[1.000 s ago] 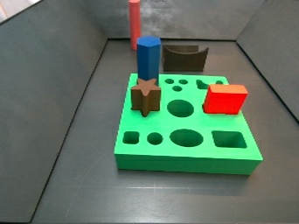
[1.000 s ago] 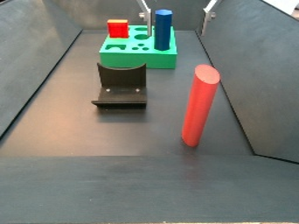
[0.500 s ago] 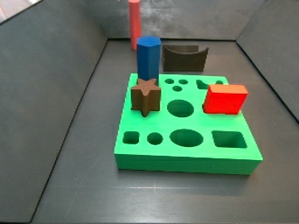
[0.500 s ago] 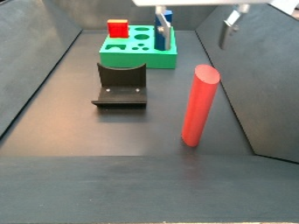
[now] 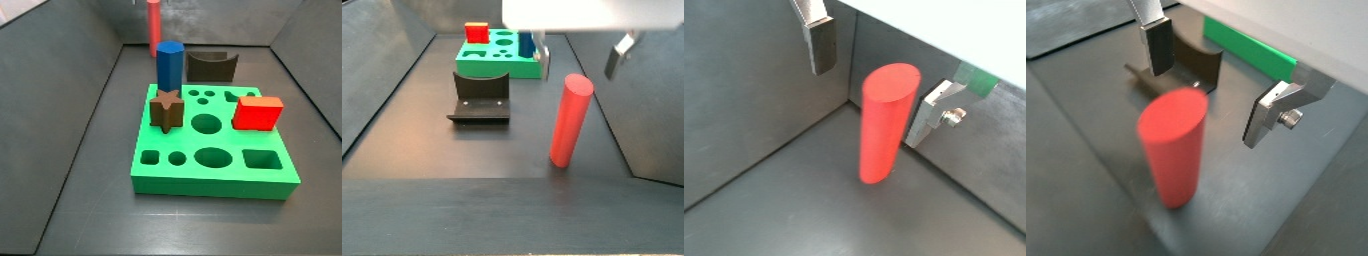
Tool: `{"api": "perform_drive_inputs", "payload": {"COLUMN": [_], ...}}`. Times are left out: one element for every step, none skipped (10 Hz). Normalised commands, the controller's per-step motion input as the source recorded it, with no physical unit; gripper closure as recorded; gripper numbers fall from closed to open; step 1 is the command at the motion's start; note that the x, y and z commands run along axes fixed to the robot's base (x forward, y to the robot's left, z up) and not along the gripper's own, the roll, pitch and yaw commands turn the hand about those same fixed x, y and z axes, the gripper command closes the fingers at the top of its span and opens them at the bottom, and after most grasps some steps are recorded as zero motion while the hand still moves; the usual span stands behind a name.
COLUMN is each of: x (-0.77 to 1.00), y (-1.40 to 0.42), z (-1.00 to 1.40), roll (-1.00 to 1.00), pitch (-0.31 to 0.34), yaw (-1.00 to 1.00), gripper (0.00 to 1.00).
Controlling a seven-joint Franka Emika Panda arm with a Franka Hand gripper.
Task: Pick up the oval object. Move up. Move to above the board. Insert the oval object.
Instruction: Pick up the oval object.
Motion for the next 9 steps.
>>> {"api": "perform_drive_inputs", "payload": {"x": [0.0,0.0,0.0,-0.02,0.0,0.0,0.0,0.0,0.0], "y": [0.42,0.24,0.21,0.0,0.0,0.0,0.0,0.0,0.0], "z": [-0.43,-0.62,-0.66,0.0,0.0,0.0,0.0,0.0,0.0], "roll": [-0.22,-0.18,-0.15,0.0,0.0,0.0,0.0,0.0,0.0], "pitch": [-0.164,-0.174,-0.184,-0.02,0.0,0.0,0.0,0.0,0.0], "yaw": [0.34,0.38,0.34,0.0,0.0,0.0,0.0,0.0,0.0], "gripper": [0.0,0.0,0.0,0.0,0.0,1.0,1.0,1.0,1.0]}}
